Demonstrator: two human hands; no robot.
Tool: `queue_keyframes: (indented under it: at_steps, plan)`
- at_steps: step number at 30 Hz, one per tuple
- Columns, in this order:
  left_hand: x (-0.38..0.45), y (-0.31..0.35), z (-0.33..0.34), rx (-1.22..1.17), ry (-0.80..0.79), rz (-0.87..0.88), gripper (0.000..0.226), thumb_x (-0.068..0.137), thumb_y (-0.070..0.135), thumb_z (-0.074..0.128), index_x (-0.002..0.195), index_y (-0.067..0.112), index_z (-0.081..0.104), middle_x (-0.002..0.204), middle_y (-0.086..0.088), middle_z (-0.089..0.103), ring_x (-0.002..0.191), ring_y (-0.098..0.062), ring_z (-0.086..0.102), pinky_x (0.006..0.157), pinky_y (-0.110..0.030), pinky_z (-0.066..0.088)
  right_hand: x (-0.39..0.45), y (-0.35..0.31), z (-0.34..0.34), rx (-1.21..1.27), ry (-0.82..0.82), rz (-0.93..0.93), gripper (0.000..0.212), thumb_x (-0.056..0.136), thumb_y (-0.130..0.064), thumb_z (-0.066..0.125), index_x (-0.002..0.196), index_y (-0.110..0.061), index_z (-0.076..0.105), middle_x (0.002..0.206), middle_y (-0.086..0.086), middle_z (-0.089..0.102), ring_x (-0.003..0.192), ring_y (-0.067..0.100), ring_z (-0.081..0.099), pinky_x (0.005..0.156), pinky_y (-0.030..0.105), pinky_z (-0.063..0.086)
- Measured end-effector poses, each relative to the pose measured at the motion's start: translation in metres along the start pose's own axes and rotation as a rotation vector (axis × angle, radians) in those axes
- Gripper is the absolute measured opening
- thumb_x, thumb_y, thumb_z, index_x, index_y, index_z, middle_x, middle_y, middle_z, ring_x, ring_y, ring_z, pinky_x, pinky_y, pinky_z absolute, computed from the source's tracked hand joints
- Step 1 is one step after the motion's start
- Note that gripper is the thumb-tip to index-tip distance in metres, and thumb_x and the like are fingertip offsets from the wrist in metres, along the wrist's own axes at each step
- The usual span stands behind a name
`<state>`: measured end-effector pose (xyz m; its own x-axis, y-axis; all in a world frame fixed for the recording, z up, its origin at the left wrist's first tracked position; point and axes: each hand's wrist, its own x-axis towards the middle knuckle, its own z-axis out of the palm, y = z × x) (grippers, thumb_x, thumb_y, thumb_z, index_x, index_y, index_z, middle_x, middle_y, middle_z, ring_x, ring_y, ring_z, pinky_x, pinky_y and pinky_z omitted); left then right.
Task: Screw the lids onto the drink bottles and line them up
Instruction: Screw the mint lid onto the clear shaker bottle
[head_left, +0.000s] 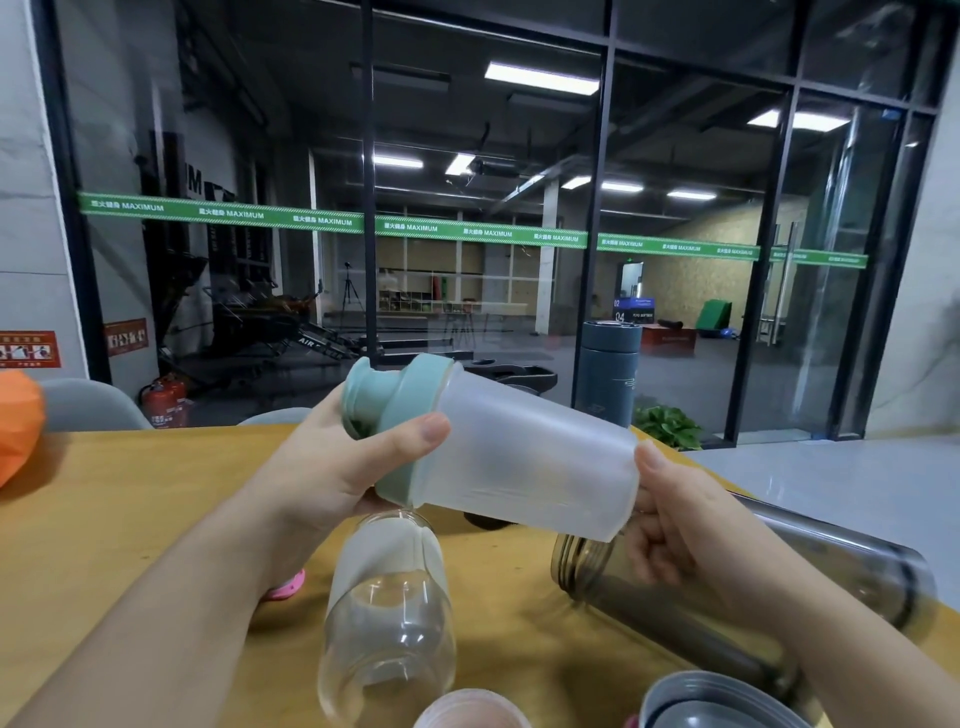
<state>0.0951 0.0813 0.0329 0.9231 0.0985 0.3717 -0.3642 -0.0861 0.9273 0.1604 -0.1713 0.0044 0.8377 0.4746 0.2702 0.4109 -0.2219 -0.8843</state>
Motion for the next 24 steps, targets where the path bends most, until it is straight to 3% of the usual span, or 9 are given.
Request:
queue_keyframes:
  at_steps: [2,4,6,9,12,16,19,21,24]
  plan:
    - [0.0014,-0.0012,-0.0007,0.000,0.011,0.006,0.075,0.040,0.048,0.083,0.108,0.023,0.063,0.104,-0.012,0.071,0.097,-0.030,0.068,0.083,-0.054,0.055,-0.0014,-0.0023,0.0015,0.020,0.003,-0.026,0.093,0.049,-0.082,0.058,0.116,-0.017,0.057,0.070,0.006,0.066,0.048,0.015,0.056,0.044,0.019,0.040]
    - [0.0024,-0.0019,-0.0010,0.003,0.013,0.005,0.088,0.030,0.056,0.087,0.108,0.023,0.063,0.102,-0.007,0.073,0.094,-0.025,0.070,0.079,-0.049,0.058,-0.0024,-0.0033,0.0012,0.004,0.008,-0.074,0.092,0.053,-0.064,0.071,0.135,-0.038,0.038,0.104,-0.010,0.066,0.068,0.018,0.068,0.055,0.022,0.049]
    - [0.0031,-0.0027,-0.0012,-0.006,0.017,-0.002,0.092,0.028,0.058,0.087,0.109,0.023,0.062,0.101,-0.005,0.073,0.093,-0.021,0.071,0.075,-0.045,0.059,-0.0038,-0.0055,0.0012,-0.044,0.007,-0.118,0.094,0.061,-0.042,0.082,0.135,-0.055,0.026,0.125,-0.018,0.053,0.079,0.020,0.069,0.065,0.027,0.053]
    - [0.0039,-0.0039,-0.0011,-0.027,0.029,-0.018,0.080,0.035,0.051,0.084,0.107,0.024,0.063,0.100,-0.004,0.074,0.091,-0.020,0.071,0.073,-0.044,0.059,-0.0047,-0.0058,0.0008,-0.113,0.019,-0.186,0.087,0.070,-0.018,0.081,0.127,-0.061,0.031,0.125,-0.020,0.051,0.079,0.022,0.067,0.074,0.033,0.056]
    - [0.0043,-0.0050,-0.0015,-0.035,0.030,-0.027,0.076,0.037,0.049,0.082,0.106,0.024,0.063,0.098,-0.004,0.074,0.089,-0.021,0.071,0.070,-0.043,0.059,-0.0052,-0.0064,-0.0002,-0.130,0.031,-0.200,0.078,0.066,-0.025,0.082,0.121,-0.059,0.038,0.118,-0.023,0.055,0.076,0.023,0.066,0.075,0.037,0.057]
    - [0.0044,-0.0043,-0.0037,-0.037,0.034,-0.026,0.092,0.027,0.057,0.087,0.108,0.022,0.062,0.097,-0.004,0.074,0.088,-0.020,0.072,0.066,-0.039,0.059,-0.0052,-0.0053,-0.0007,-0.133,0.051,-0.215,0.076,0.062,-0.038,0.085,0.121,-0.058,0.041,0.112,-0.025,0.059,0.068,0.022,0.064,0.070,0.034,0.057]
    - [0.0048,-0.0034,-0.0038,-0.052,0.021,-0.017,0.096,0.025,0.059,0.088,0.109,0.021,0.062,0.099,-0.005,0.074,0.089,-0.021,0.072,0.065,-0.039,0.059,-0.0049,-0.0065,0.0008,-0.055,0.072,-0.207,0.070,0.058,-0.051,0.072,0.122,-0.054,0.042,0.104,-0.017,0.066,0.061,0.019,0.063,0.058,0.023,0.052]
    - [0.0040,-0.0027,-0.0028,-0.054,0.001,-0.006,0.098,0.022,0.060,0.088,0.108,0.020,0.063,0.098,-0.006,0.074,0.089,-0.021,0.072,0.066,-0.039,0.059,-0.0052,-0.0075,0.0013,-0.036,0.081,-0.190,0.065,0.060,-0.059,0.061,0.121,-0.045,0.045,0.084,-0.013,0.070,0.052,0.013,0.059,0.048,0.014,0.044]
    - [0.0021,-0.0008,-0.0011,-0.039,-0.043,0.004,0.097,0.021,0.061,0.087,0.106,0.021,0.065,0.097,-0.005,0.075,0.088,-0.020,0.072,0.068,-0.038,0.060,-0.0035,-0.0060,0.0015,-0.035,0.092,-0.143,0.064,0.062,-0.068,0.048,0.111,-0.028,0.056,0.071,-0.004,0.067,0.044,0.013,0.052,0.041,0.014,0.037]
